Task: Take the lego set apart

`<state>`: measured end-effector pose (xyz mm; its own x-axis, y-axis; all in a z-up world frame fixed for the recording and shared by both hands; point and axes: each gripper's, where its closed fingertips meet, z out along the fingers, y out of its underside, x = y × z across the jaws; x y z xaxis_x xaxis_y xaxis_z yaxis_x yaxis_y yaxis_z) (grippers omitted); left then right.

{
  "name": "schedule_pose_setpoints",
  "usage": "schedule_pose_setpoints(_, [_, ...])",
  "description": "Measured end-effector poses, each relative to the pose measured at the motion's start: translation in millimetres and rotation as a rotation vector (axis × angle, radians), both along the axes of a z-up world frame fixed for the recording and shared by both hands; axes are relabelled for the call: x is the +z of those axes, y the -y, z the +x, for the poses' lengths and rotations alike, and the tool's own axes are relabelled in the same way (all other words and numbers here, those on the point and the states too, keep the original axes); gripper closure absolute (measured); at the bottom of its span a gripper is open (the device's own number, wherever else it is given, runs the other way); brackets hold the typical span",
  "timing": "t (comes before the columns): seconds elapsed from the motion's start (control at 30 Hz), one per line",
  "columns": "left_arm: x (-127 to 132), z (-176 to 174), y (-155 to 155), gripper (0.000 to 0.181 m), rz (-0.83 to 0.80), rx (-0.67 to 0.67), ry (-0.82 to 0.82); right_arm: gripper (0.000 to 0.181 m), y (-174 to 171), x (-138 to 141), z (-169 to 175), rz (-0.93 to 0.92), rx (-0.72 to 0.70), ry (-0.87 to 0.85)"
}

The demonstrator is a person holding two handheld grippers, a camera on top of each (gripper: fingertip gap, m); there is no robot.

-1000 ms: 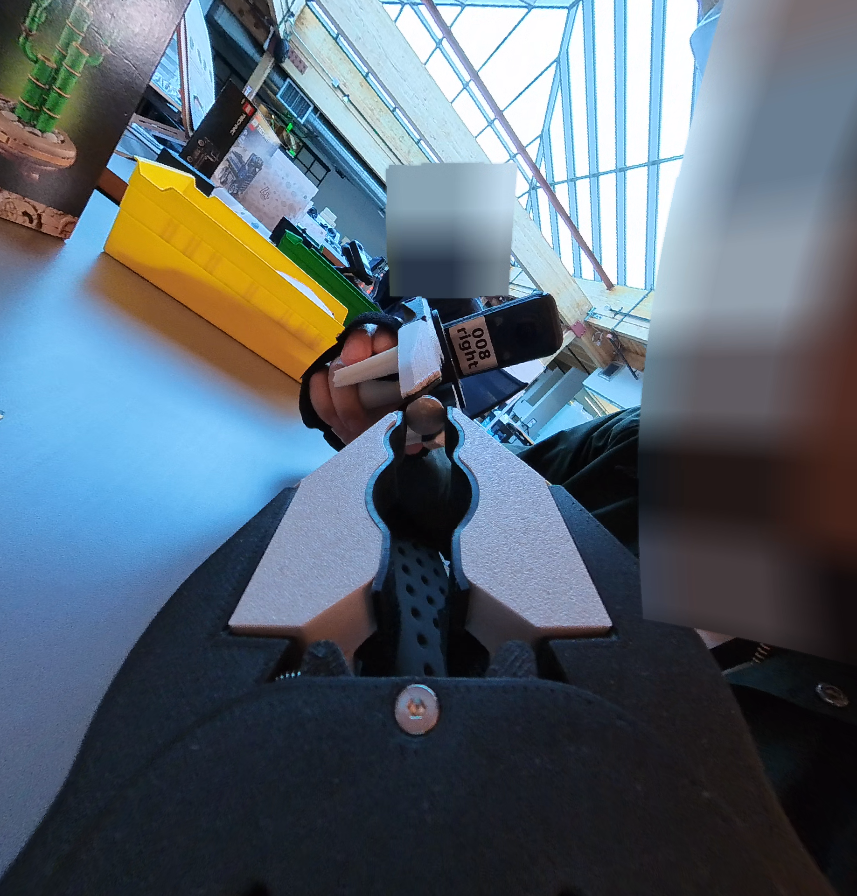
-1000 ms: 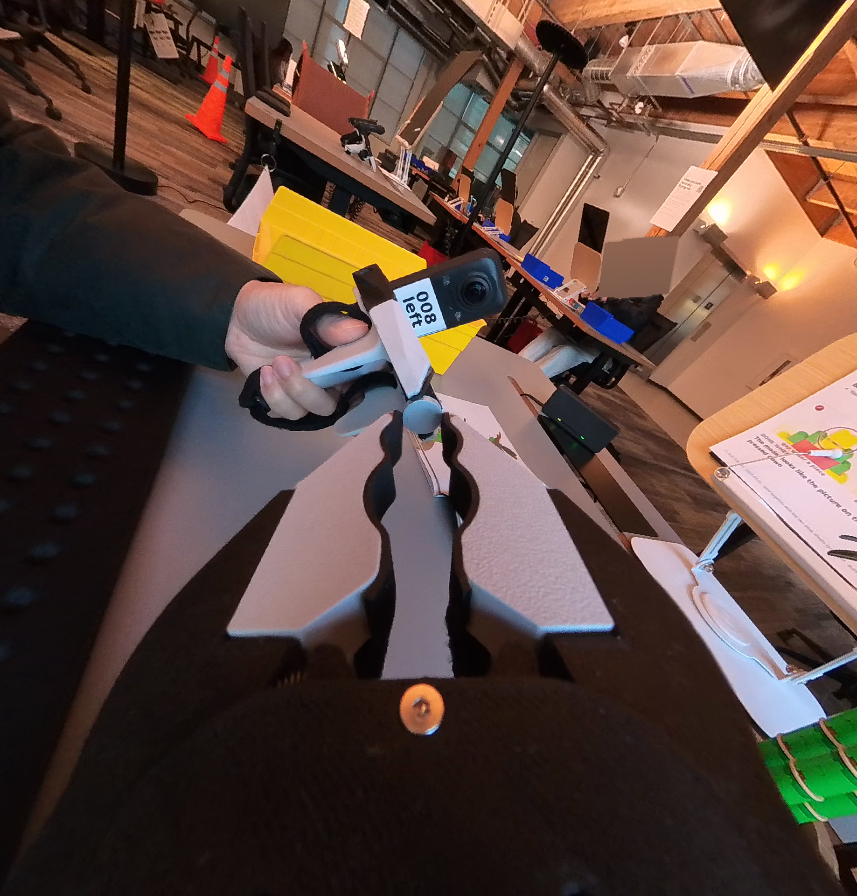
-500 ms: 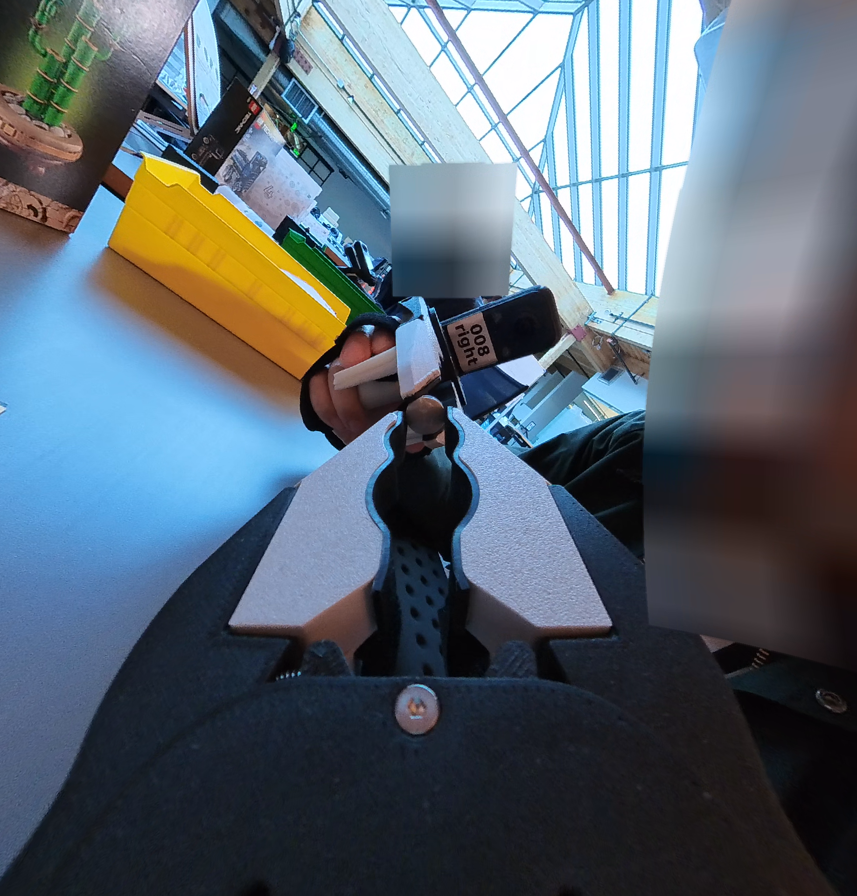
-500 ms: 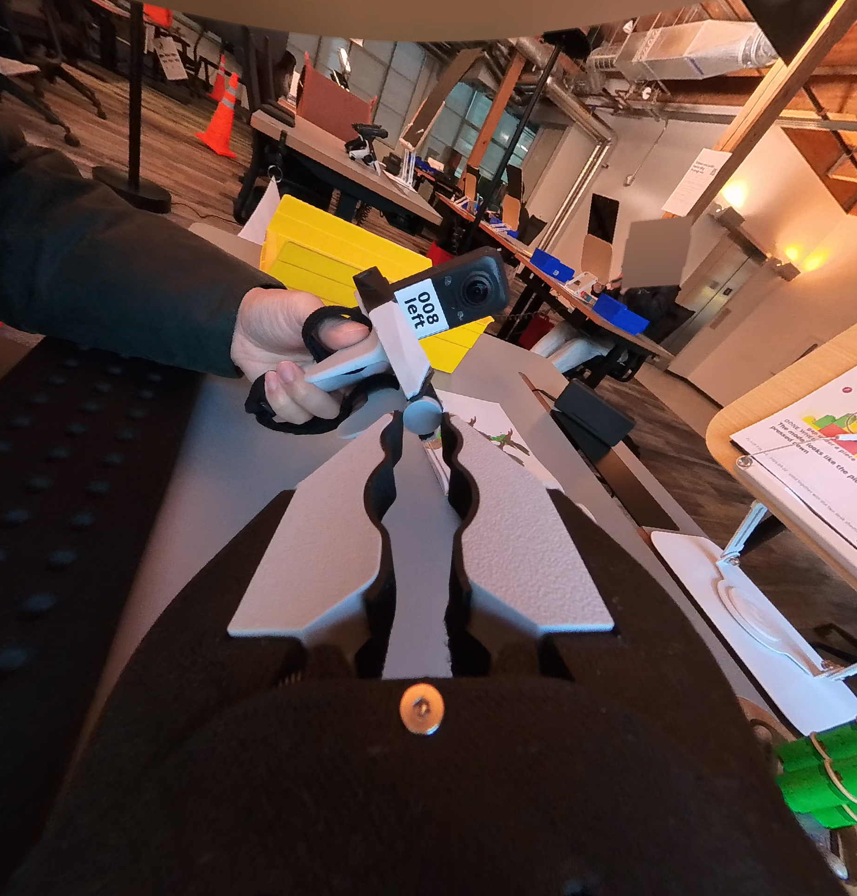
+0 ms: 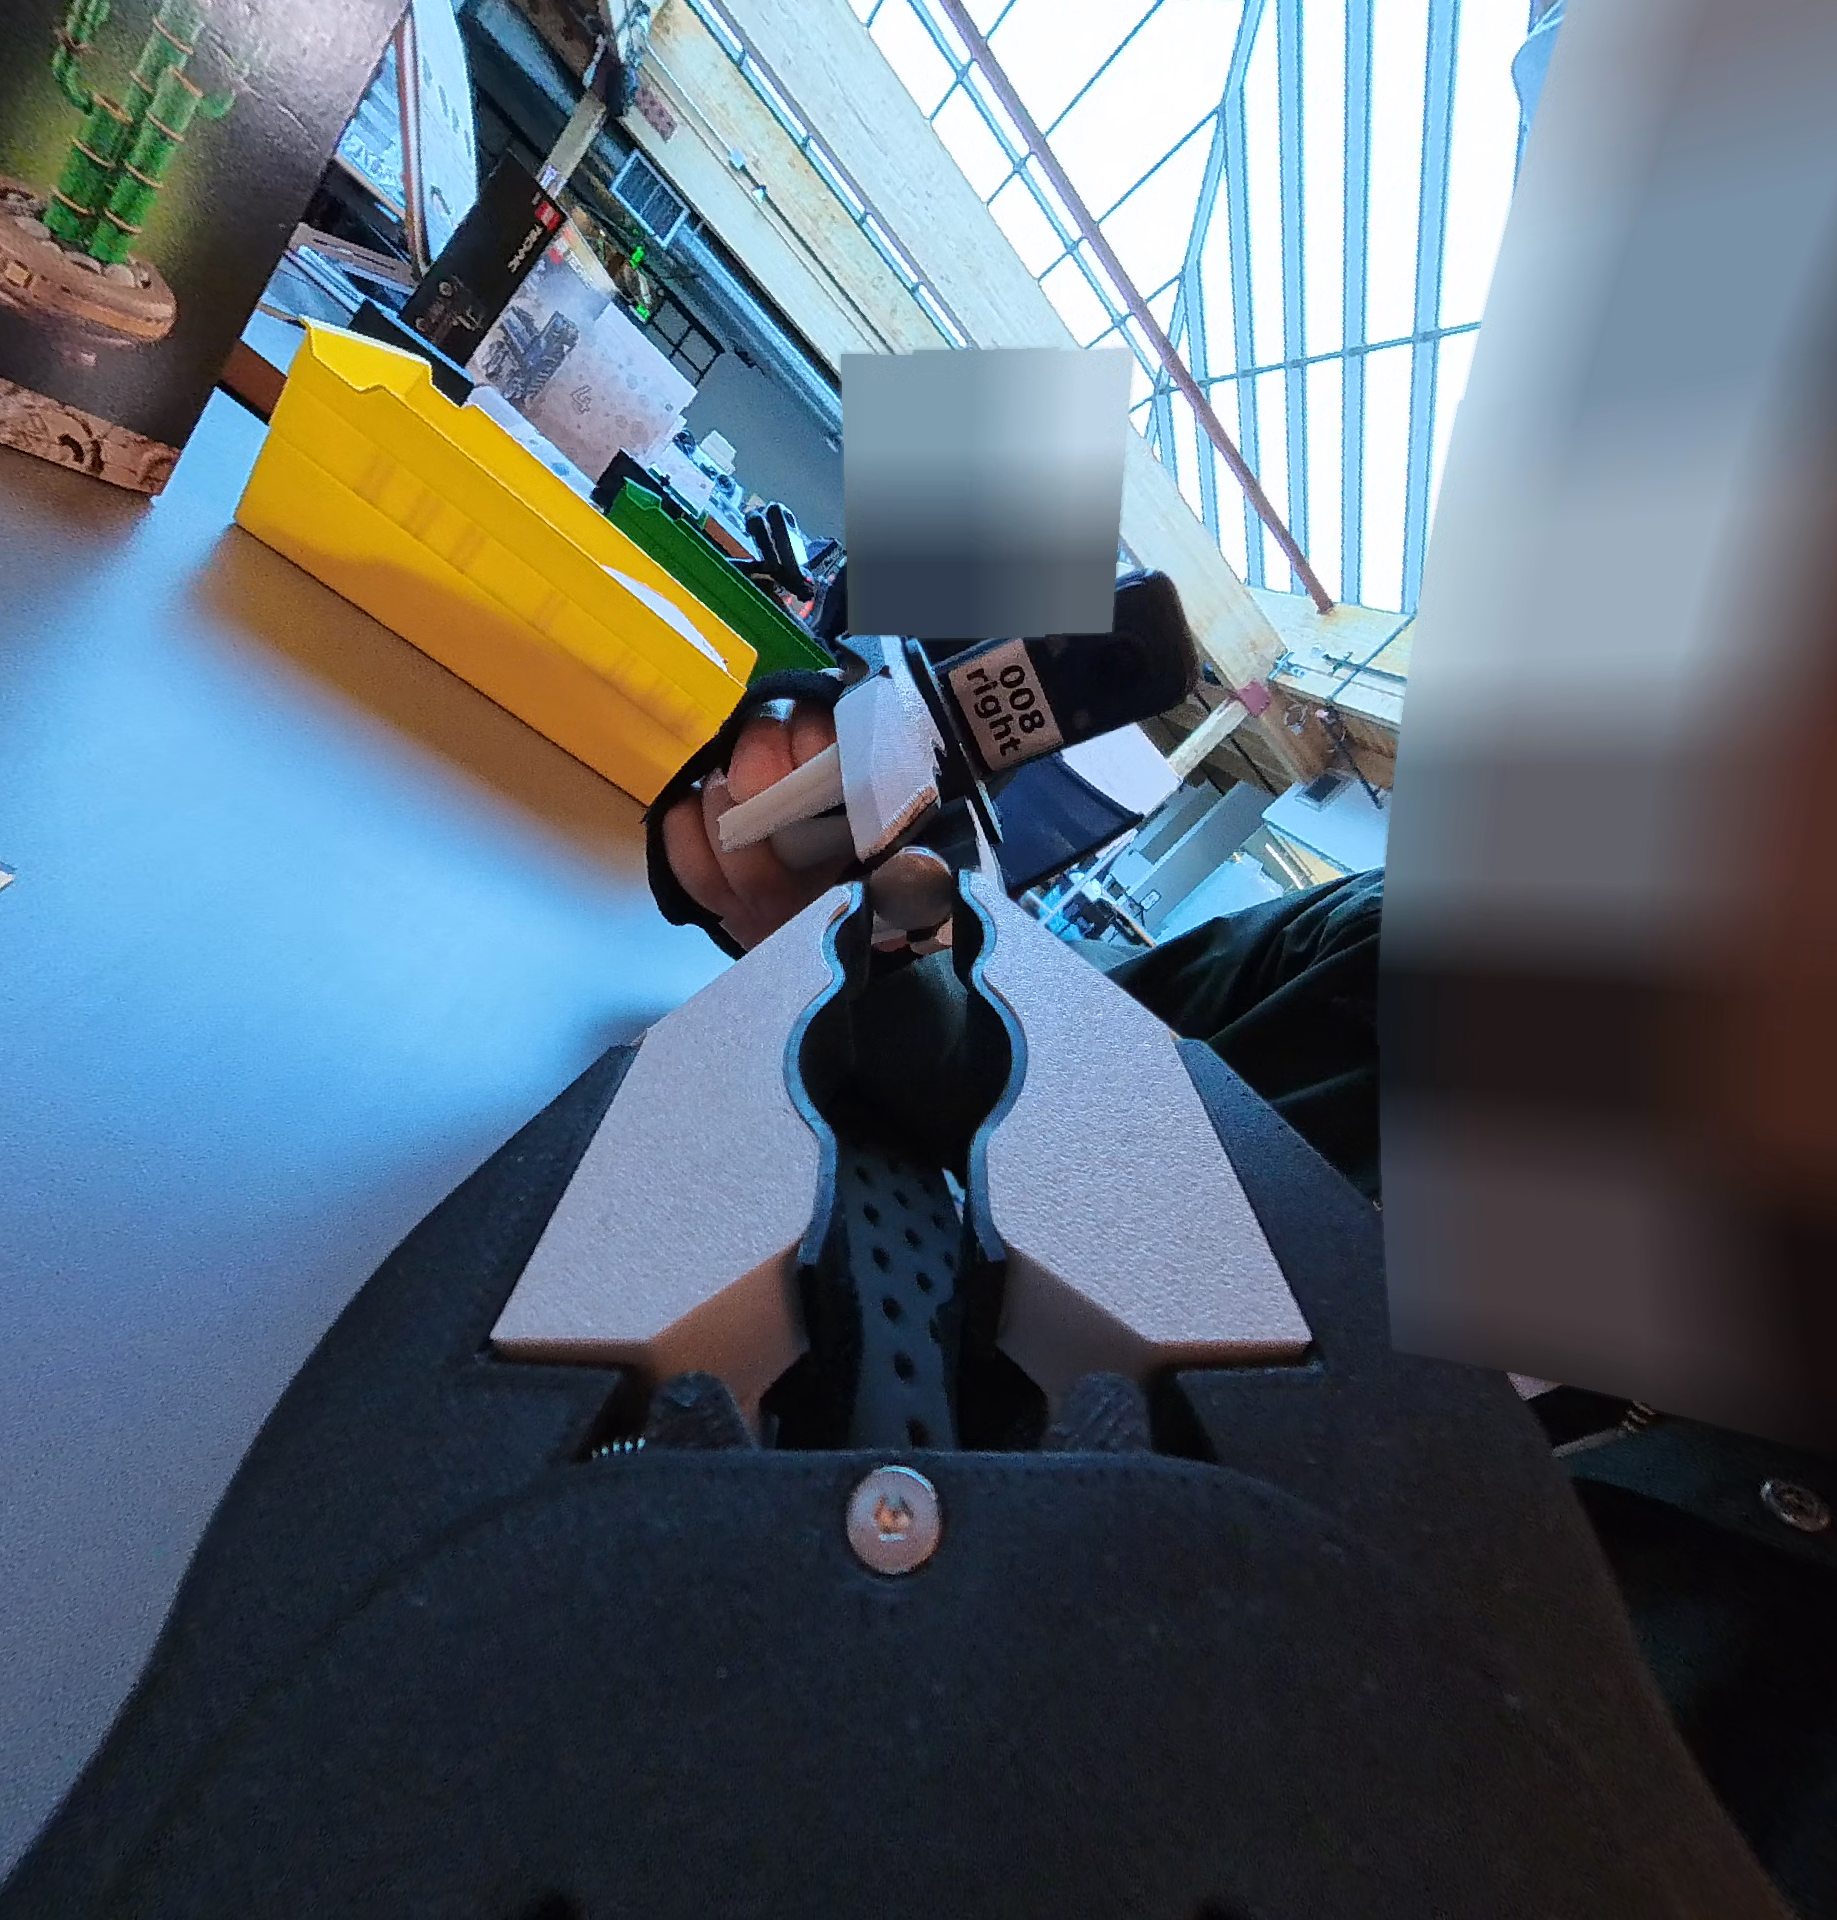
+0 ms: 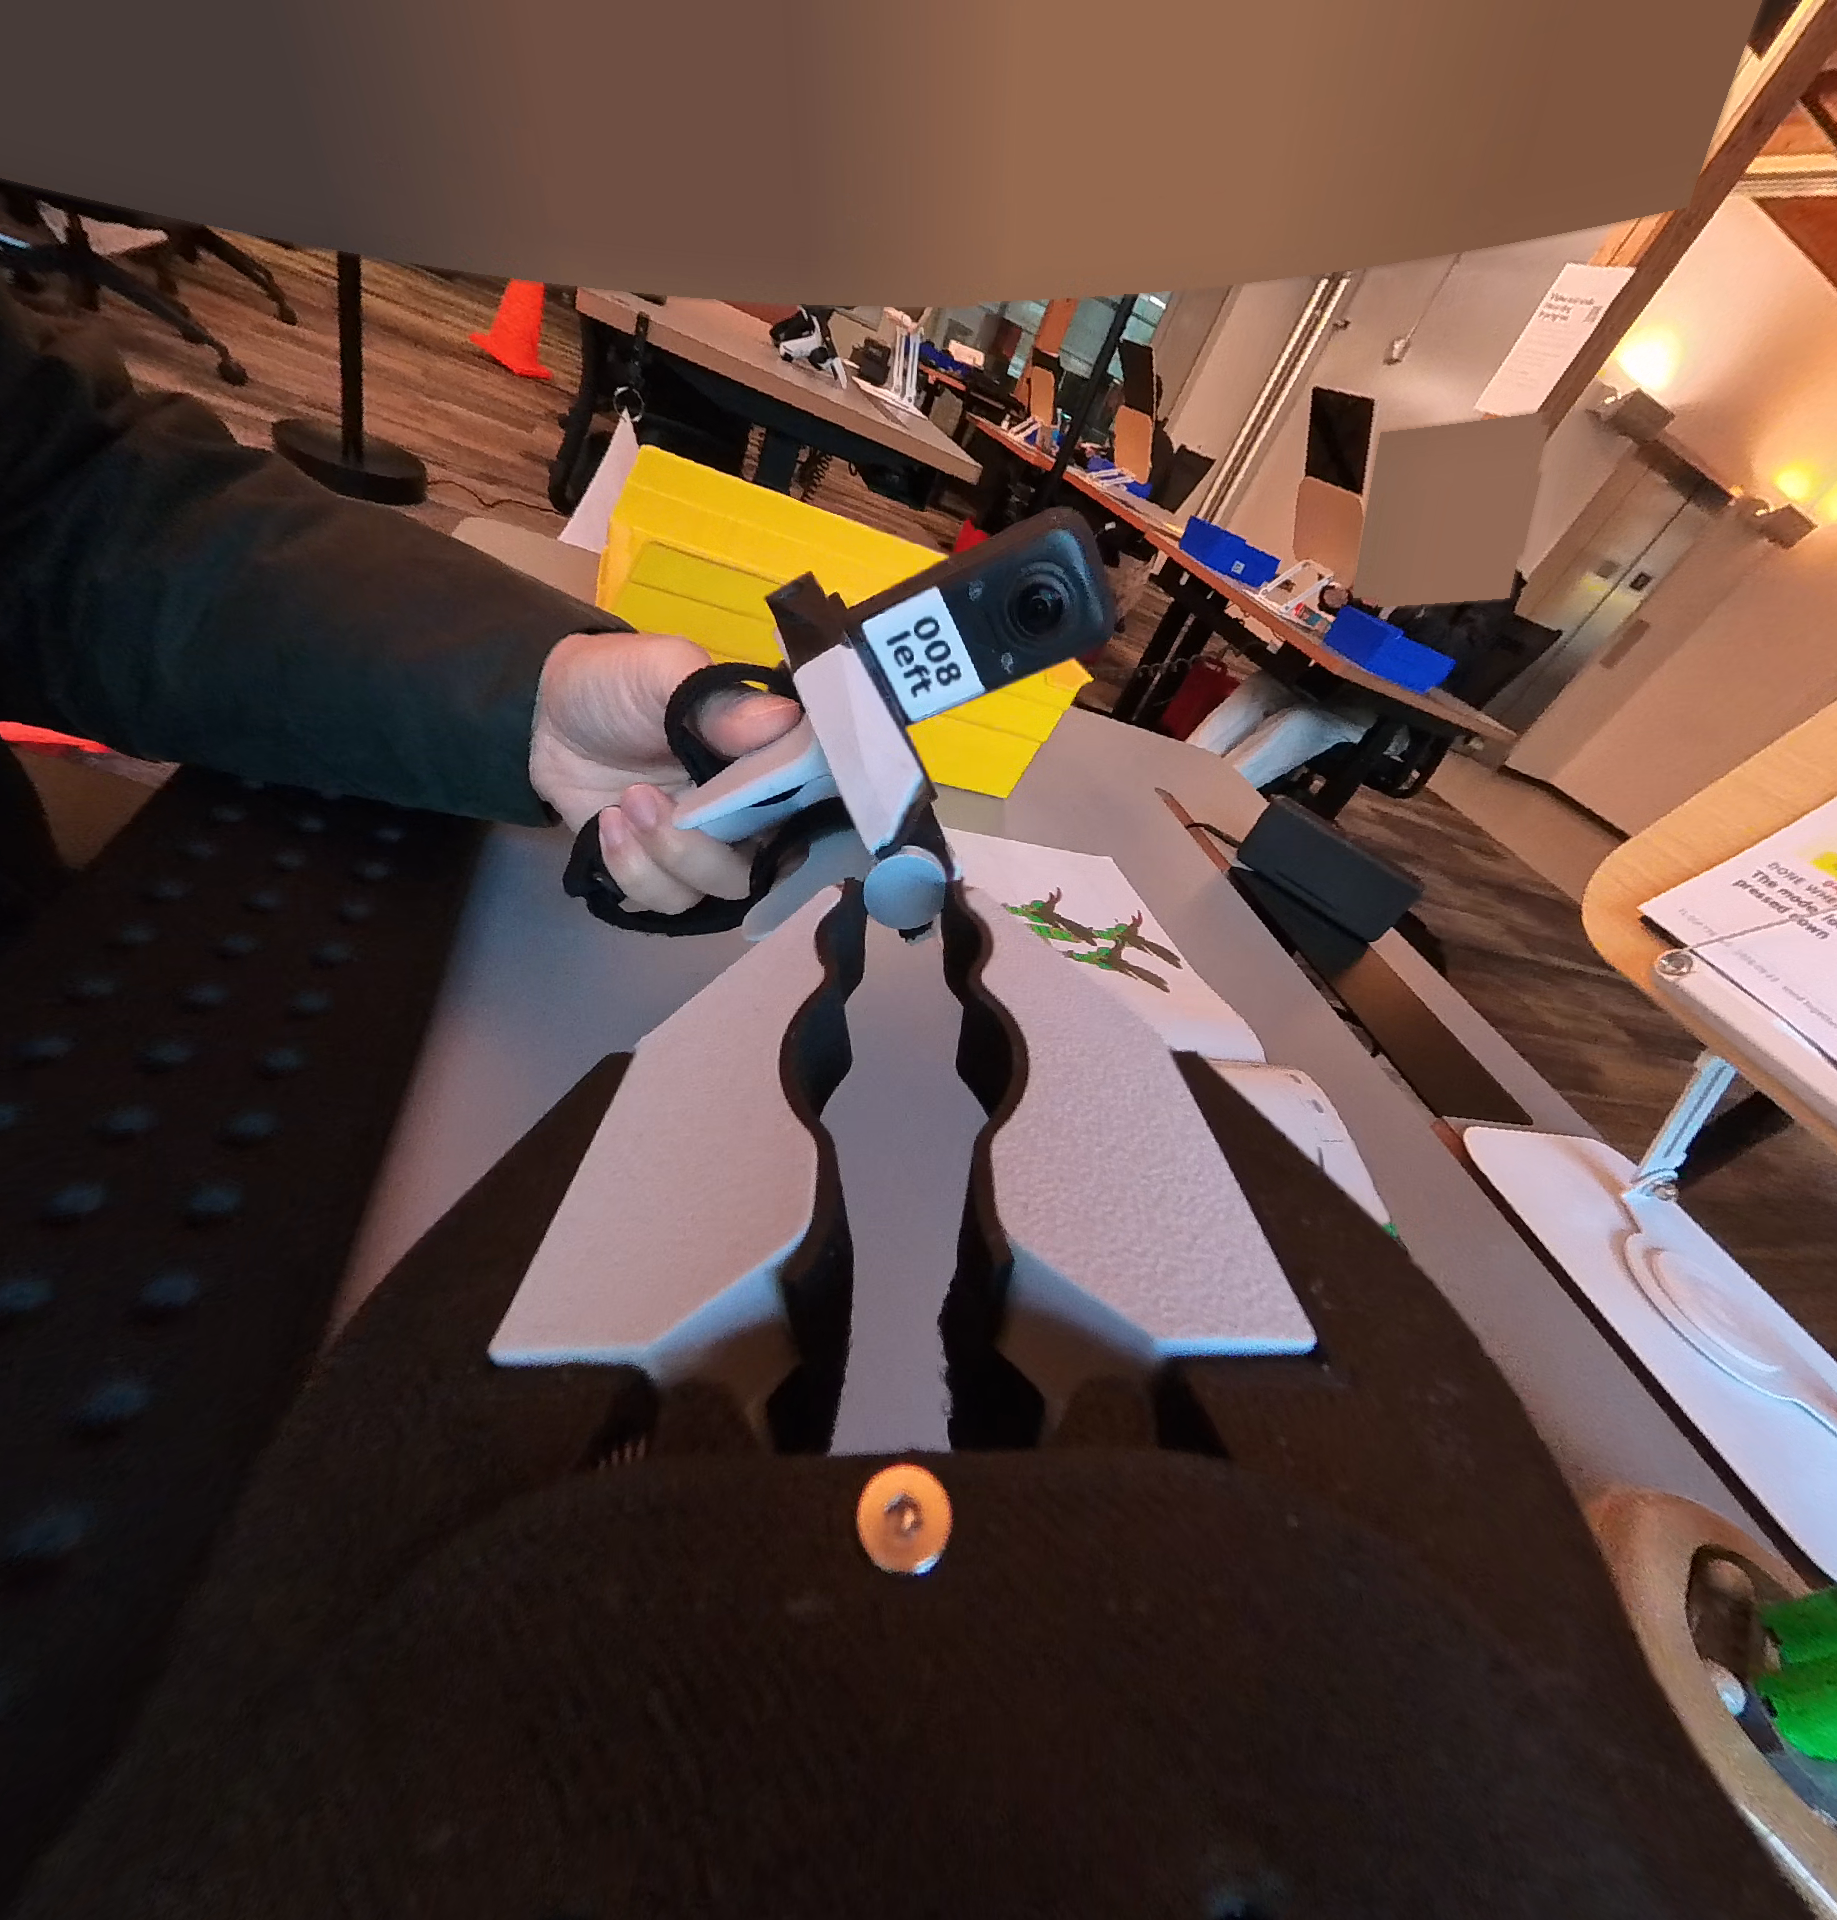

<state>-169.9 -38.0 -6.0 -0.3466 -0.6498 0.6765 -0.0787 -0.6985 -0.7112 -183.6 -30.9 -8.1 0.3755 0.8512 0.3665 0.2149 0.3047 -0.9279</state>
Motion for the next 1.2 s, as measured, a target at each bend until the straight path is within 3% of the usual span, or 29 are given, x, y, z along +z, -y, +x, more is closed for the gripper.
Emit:
schedule_pose_setpoints(1.03, [0,2,8,0.169,0.088,-0.014,-0.051,0.168,9,0,2,-0.029,0.068,-0.031])
schedule_pose_setpoints(1.07, [3,-1,5,0.178,0.085,0.002,-0.027,0.168,9,5,6,-0.026,0.067,-0.058])
schedule_pose_setpoints(1.13, [27,-29,-28,0.180,-0.033,0.100,0.119,0.168,0,27,34,-0.042,0.027,-0.195])
schedule_pose_setpoints(1.2, [26,-39,-44,0.181,0.018,0.187,0.108,0.168,-2,30,36,-0.052,0.033,-0.224])
